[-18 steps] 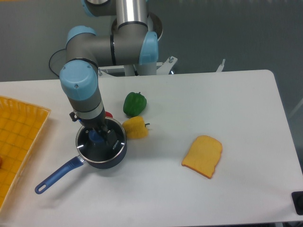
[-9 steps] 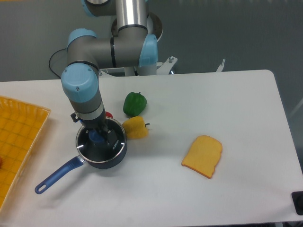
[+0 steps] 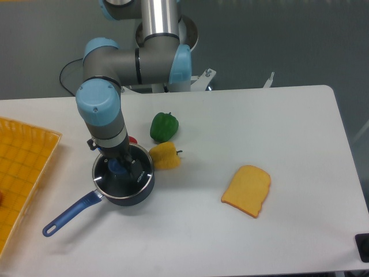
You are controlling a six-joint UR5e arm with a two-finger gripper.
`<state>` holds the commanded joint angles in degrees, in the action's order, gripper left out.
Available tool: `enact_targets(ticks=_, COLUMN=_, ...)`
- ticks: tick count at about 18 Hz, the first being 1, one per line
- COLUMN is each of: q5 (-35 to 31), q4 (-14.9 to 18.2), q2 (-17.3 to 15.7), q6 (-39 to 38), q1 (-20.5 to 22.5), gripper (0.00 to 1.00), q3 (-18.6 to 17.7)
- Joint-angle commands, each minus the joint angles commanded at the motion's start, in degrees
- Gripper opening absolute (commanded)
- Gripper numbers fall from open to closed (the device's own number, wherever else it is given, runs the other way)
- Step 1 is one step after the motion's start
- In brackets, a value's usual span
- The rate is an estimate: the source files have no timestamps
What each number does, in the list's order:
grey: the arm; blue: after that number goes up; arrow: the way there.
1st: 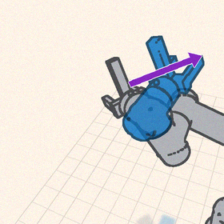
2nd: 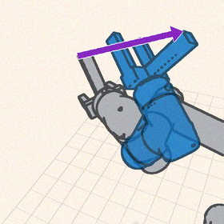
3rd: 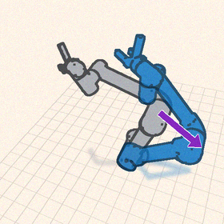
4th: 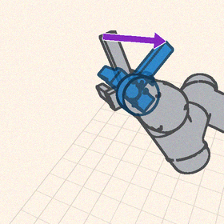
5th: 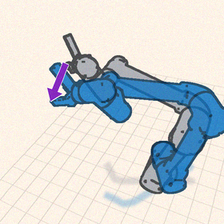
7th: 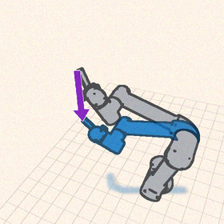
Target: Open the lid
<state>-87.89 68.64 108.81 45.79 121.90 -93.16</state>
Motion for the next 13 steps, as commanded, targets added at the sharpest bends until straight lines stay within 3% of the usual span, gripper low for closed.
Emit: enact_targets(ticks=13, q5=0.1, q4=-0.1, q2=-0.4, q6=-0.4, q1=0.0, gripper=1.0, q3=-0.4)
